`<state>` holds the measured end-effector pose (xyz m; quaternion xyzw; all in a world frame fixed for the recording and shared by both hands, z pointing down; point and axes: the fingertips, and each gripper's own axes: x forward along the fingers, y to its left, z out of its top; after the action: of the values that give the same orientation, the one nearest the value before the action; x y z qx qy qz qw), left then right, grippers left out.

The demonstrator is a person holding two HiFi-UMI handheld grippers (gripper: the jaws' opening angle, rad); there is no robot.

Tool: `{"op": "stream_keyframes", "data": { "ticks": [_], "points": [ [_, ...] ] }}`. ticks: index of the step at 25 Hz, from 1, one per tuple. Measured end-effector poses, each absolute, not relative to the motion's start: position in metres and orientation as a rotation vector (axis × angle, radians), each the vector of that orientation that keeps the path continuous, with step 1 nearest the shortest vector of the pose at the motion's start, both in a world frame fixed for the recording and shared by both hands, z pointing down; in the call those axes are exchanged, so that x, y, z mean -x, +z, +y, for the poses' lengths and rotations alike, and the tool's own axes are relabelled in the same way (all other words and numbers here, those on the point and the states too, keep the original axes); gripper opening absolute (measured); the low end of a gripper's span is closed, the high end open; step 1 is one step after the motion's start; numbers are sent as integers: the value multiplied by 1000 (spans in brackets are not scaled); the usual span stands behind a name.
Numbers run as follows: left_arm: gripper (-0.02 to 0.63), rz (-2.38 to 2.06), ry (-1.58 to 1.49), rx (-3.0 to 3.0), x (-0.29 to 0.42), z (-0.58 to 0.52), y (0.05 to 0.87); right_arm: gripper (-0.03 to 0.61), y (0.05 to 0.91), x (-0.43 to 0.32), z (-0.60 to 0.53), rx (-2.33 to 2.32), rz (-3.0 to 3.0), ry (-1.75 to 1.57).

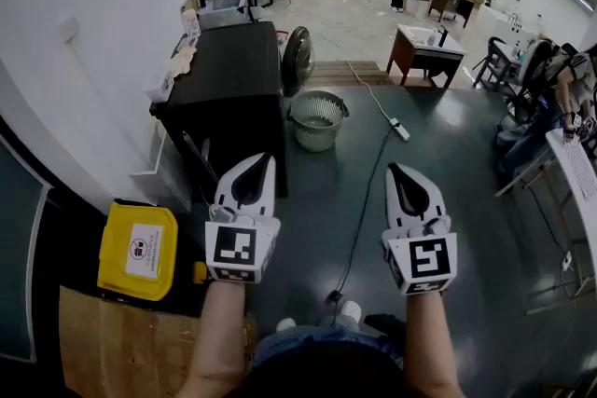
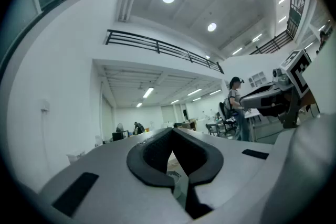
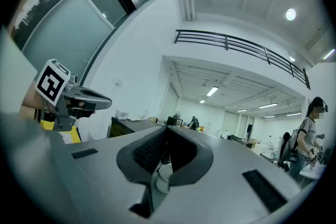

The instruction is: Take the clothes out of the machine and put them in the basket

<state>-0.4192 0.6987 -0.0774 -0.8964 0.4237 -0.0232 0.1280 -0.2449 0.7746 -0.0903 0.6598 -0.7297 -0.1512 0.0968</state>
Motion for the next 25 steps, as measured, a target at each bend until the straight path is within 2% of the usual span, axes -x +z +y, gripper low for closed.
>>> {"op": "stream_keyframes", "data": {
  "ticks": [10,11,12,13,14,16,17,25],
  "points": [
    [5,1244,-12,2674,415,698,-81,0,-95,243,775,-2006,-2226,-347],
    [30,1251,-12,2691,414,697,-80,50,-94,244,773,-2001,-2261,-315],
    [211,1258,-14,2711,411,695,-77,212,-92,246,771,-1989,-2298,-280],
    [490,1271,-16,2724,410,692,-76,395,-89,245,768,-1983,-2320,-249],
    [548,1298,-16,2723,409,688,-75,499,-85,243,765,-1990,-2318,-228],
    [558,1343,-25,2704,409,683,-74,568,-79,236,760,-2017,-2278,-219],
    [561,1349,-34,2701,407,682,-74,575,-77,233,760,-2018,-2261,-225],
    [562,1334,-68,2735,362,673,-64,573,-75,190,747,-2005,-2329,-201]
  ]
}}
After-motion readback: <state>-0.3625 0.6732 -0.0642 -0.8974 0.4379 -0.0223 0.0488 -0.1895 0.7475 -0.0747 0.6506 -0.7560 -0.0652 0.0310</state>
